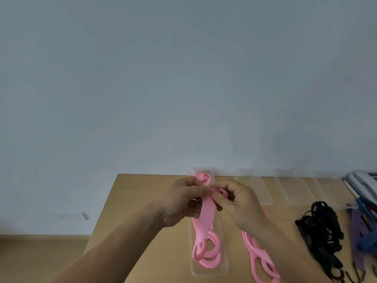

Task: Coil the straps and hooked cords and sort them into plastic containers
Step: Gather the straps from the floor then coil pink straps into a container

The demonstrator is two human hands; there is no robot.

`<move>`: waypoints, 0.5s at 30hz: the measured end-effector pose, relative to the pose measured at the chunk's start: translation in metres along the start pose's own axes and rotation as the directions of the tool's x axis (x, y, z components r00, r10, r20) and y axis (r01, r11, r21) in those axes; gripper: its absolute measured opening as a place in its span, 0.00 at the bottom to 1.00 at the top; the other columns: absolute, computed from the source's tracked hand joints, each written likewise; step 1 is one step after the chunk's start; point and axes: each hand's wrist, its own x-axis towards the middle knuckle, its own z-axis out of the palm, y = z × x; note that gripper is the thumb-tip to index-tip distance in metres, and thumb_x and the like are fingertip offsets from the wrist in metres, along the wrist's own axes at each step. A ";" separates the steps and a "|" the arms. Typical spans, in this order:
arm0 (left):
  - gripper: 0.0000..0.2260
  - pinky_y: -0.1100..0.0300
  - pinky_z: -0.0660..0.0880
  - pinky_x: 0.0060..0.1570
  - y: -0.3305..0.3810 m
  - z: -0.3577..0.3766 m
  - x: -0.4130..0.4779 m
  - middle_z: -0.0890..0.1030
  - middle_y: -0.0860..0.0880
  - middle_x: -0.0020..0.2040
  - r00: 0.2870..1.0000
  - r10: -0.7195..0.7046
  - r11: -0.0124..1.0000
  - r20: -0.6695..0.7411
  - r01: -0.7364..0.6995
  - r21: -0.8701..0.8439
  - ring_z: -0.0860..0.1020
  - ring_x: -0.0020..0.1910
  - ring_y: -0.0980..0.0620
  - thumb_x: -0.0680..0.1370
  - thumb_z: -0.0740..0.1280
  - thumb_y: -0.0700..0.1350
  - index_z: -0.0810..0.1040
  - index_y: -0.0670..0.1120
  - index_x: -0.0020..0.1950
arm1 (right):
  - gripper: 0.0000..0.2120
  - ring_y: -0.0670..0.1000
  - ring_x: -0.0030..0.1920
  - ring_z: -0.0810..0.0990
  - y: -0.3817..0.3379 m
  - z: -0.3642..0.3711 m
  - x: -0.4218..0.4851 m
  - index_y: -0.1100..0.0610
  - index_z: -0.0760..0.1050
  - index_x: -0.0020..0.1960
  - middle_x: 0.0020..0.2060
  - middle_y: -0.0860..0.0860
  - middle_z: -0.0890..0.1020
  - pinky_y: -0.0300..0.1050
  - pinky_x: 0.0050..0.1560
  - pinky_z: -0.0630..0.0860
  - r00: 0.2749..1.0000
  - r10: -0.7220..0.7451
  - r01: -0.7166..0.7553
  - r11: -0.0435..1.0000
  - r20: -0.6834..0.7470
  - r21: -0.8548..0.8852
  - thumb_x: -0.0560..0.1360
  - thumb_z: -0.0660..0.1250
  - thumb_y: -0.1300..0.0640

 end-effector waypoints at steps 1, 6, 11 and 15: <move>0.03 0.49 0.82 0.41 0.000 -0.001 0.000 0.84 0.39 0.45 1.000 -0.006 1.000 -0.017 0.005 -0.011 0.84 0.42 0.43 0.76 0.72 0.38 0.78 0.43 0.45 | 0.11 0.46 0.36 0.82 0.001 -0.001 0.000 0.55 0.84 0.49 0.36 0.47 0.83 0.41 0.40 0.79 1.000 0.014 -0.014 1.000 0.008 0.011 0.74 0.70 0.69; 0.09 0.49 0.81 0.43 -0.006 -0.006 0.001 0.84 0.39 0.46 0.996 0.008 1.000 -0.094 -0.005 0.031 0.82 0.41 0.42 0.74 0.72 0.32 0.78 0.44 0.49 | 0.09 0.49 0.41 0.83 0.000 -0.004 0.000 0.56 0.81 0.52 0.41 0.49 0.84 0.45 0.46 0.82 0.992 0.101 -0.110 0.985 0.073 0.136 0.74 0.71 0.66; 0.11 0.51 0.81 0.42 -0.008 -0.003 0.000 0.83 0.41 0.49 0.988 0.114 0.984 -0.104 -0.098 0.147 0.84 0.44 0.43 0.74 0.72 0.32 0.78 0.42 0.52 | 0.06 0.54 0.35 0.82 -0.001 -0.006 0.005 0.60 0.80 0.53 0.37 0.60 0.83 0.44 0.37 0.79 0.971 0.187 -0.205 0.972 0.151 0.116 0.78 0.67 0.61; 0.15 0.50 0.82 0.45 -0.005 -0.002 0.000 0.82 0.37 0.54 0.986 0.086 0.988 -0.141 -0.067 0.139 0.84 0.46 0.42 0.74 0.73 0.33 0.76 0.41 0.59 | 0.07 0.48 0.33 0.81 0.002 -0.007 0.006 0.56 0.81 0.53 0.34 0.52 0.83 0.41 0.36 0.78 0.993 0.057 -0.049 0.996 0.106 -0.069 0.76 0.70 0.63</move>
